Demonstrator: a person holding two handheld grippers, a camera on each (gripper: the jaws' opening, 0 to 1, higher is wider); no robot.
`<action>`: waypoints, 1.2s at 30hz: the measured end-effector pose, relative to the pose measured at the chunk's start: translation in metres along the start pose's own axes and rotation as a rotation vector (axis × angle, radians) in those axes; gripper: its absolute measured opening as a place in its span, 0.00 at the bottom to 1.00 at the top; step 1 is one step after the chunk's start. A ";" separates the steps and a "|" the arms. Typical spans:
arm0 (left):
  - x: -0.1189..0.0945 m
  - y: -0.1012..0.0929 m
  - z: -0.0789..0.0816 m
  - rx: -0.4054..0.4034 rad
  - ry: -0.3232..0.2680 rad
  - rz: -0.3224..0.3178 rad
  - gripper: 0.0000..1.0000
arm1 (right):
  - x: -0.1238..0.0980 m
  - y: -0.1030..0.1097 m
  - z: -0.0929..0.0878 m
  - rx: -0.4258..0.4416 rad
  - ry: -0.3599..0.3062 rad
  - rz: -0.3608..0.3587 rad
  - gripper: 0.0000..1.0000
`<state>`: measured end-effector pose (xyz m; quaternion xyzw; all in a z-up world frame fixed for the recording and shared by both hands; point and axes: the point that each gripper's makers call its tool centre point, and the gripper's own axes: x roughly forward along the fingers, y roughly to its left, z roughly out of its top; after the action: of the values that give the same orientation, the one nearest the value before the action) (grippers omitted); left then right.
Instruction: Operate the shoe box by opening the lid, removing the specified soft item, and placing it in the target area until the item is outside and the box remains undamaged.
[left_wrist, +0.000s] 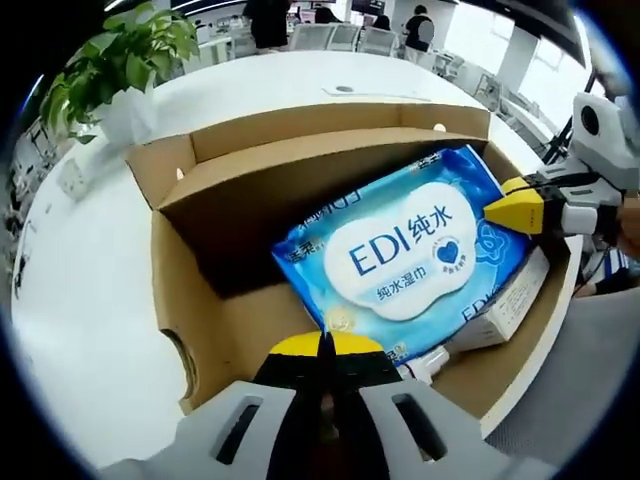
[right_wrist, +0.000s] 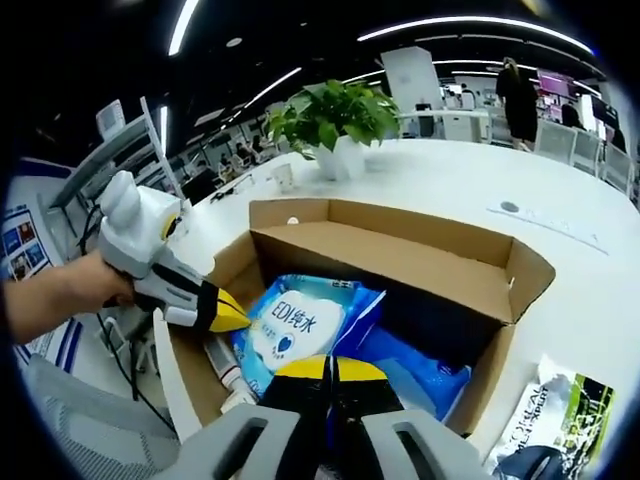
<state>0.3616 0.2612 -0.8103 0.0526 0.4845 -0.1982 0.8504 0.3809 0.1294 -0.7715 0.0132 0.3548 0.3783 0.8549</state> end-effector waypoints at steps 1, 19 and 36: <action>-0.003 -0.001 0.001 0.000 -0.009 0.000 0.00 | -0.001 0.000 0.000 0.004 -0.003 0.001 0.00; -0.044 -0.015 0.018 -0.025 -0.144 0.002 0.00 | -0.022 0.003 0.014 0.070 -0.067 0.023 0.00; -0.065 -0.028 0.043 -0.036 -0.224 -0.009 0.00 | -0.045 0.000 0.023 0.134 -0.124 0.019 0.00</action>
<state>0.3556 0.2423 -0.7297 0.0126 0.3899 -0.1981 0.8992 0.3745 0.1051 -0.7276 0.0972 0.3254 0.3605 0.8687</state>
